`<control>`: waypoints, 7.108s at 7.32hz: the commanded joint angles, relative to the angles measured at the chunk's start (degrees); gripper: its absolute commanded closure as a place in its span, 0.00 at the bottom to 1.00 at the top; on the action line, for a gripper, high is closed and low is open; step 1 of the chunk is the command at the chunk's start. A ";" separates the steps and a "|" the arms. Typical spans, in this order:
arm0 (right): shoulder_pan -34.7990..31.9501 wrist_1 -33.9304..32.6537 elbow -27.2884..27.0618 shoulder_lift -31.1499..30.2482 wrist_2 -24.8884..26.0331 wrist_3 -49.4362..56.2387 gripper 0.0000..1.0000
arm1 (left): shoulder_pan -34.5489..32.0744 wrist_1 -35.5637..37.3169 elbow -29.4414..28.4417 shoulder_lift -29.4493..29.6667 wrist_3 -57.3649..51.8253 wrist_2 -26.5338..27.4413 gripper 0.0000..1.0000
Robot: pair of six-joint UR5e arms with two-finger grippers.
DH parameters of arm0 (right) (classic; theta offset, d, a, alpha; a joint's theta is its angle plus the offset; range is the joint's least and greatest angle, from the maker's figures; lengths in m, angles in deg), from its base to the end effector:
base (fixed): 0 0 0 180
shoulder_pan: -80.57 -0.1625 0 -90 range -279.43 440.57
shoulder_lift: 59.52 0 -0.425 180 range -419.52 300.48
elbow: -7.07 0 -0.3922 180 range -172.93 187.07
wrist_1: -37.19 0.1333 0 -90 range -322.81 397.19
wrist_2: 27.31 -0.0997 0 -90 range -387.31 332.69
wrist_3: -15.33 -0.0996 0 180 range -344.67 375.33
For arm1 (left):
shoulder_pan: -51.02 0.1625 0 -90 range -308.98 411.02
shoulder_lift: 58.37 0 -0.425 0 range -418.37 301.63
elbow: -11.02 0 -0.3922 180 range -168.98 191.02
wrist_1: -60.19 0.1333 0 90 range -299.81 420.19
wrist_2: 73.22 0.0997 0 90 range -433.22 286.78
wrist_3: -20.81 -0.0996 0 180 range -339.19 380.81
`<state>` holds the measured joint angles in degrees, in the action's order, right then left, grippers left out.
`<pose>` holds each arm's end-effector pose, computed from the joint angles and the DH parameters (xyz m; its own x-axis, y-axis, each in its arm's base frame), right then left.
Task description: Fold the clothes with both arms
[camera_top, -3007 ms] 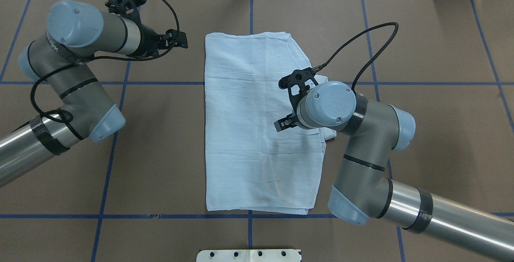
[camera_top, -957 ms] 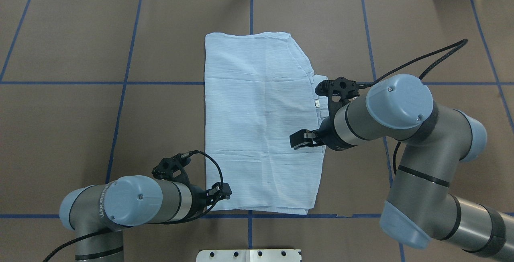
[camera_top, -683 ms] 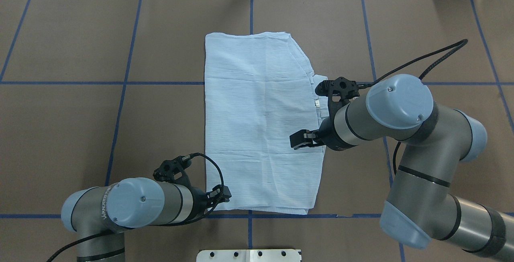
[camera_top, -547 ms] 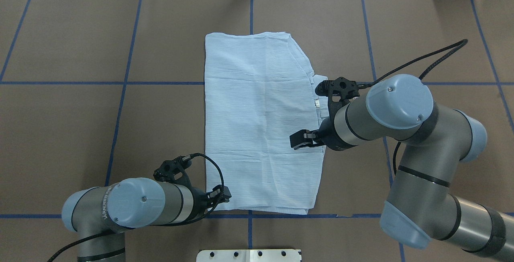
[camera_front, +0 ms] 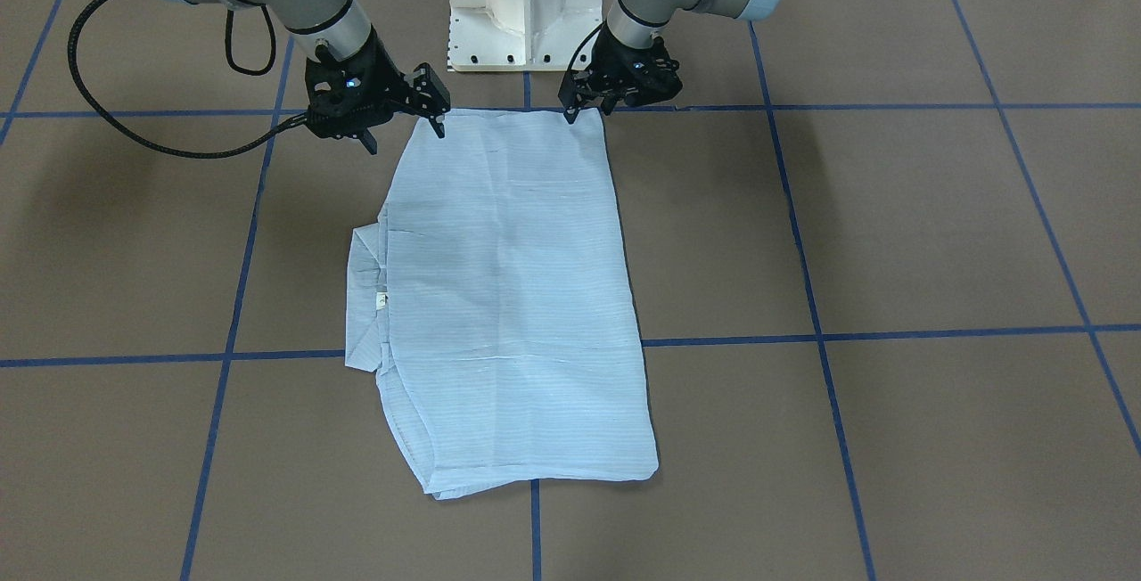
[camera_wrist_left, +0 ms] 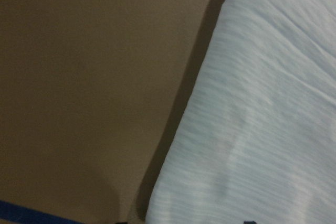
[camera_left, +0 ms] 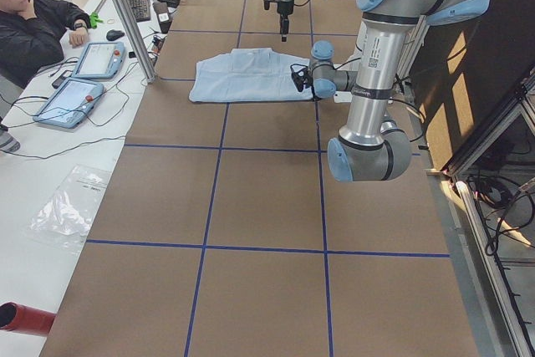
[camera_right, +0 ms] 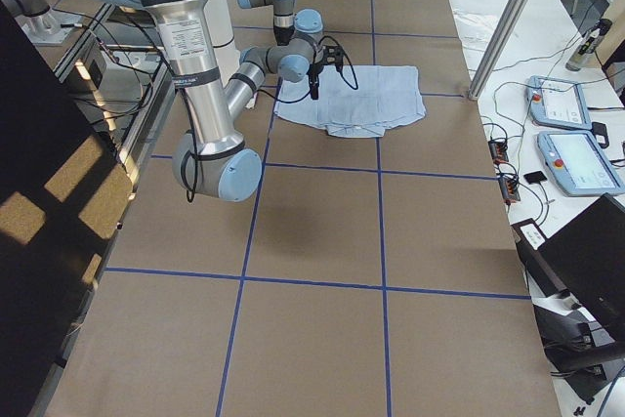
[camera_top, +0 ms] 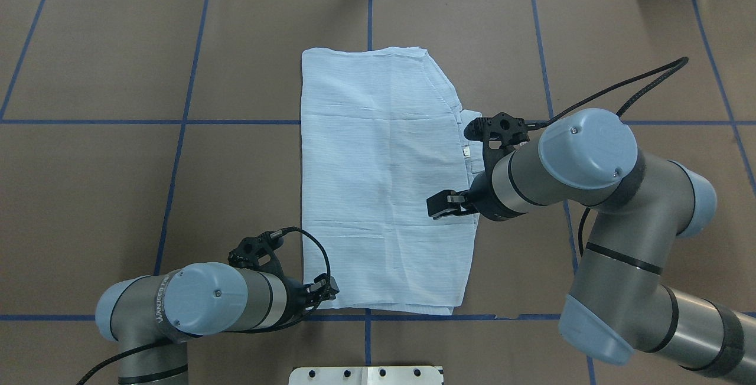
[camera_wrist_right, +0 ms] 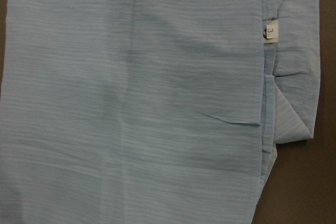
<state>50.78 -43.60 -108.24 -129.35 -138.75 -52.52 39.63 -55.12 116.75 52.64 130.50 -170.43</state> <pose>-0.4334 -0.3597 0.2540 0.5414 -0.0945 0.8355 0.0006 0.9937 0.1120 0.5650 -0.2370 0.2829 0.4032 -0.4222 -0.8119 0.2369 0.9051 -0.3530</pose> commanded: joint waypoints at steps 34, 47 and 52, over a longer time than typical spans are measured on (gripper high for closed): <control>19.33 -4.99 4.92 -0.23 14.06 -45.35 0.15 | -0.65 0.88 1.67 0.16 -0.88 0.88 1.00; 18.80 -5.08 5.80 0.21 14.06 -45.26 0.37 | -0.65 0.88 1.31 0.07 -0.97 0.88 1.00; 18.54 -5.25 5.54 1.09 13.97 -45.35 0.48 | -0.65 0.88 1.31 0.08 -0.97 0.88 1.00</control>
<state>69.54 -48.73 -102.62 -128.88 -124.75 -97.80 38.99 -54.24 118.07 52.76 129.53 -169.55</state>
